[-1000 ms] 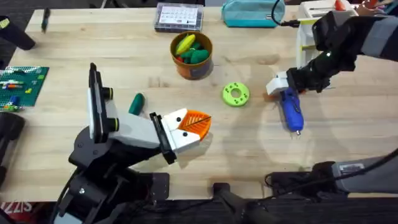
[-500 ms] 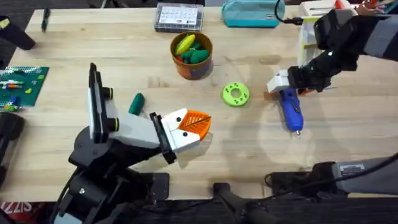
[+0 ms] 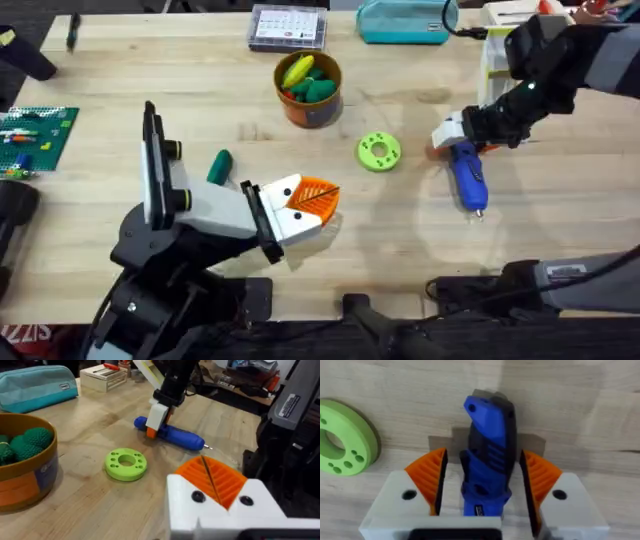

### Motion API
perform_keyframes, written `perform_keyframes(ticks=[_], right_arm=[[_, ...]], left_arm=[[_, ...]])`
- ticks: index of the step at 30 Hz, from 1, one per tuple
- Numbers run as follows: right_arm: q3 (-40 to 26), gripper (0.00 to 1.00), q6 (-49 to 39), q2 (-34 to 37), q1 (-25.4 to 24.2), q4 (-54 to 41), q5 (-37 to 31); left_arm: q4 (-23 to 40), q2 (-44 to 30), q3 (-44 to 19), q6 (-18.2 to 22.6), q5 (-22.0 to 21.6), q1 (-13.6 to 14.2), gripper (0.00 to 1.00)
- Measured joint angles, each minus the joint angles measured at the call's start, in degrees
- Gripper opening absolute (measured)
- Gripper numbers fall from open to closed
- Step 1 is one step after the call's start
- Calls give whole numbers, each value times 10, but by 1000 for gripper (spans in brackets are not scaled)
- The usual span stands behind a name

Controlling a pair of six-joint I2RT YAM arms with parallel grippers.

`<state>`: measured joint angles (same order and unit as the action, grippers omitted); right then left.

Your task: Pick up the gripper from the table and insert it into the empty holder that is missing its gripper. Then pick up a screw, insert it into the mounting hole, and use the screwdriver to tighten it. Finally, clean up the table by picking up the vegetable and placing it into the bucket.

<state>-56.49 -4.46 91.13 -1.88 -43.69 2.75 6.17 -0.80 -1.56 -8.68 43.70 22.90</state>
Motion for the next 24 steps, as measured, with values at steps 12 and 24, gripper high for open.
perform_keyframes(ticks=[12, 24], right_arm=[[15, 755, 1, 0, 3, 20, 0], [15, 335, 0, 0, 3, 23, -1]], left_arm=[[0, 0, 0, 0, 0, 0, 9], [0, 0, 0, 0, 0, 0, 9]])
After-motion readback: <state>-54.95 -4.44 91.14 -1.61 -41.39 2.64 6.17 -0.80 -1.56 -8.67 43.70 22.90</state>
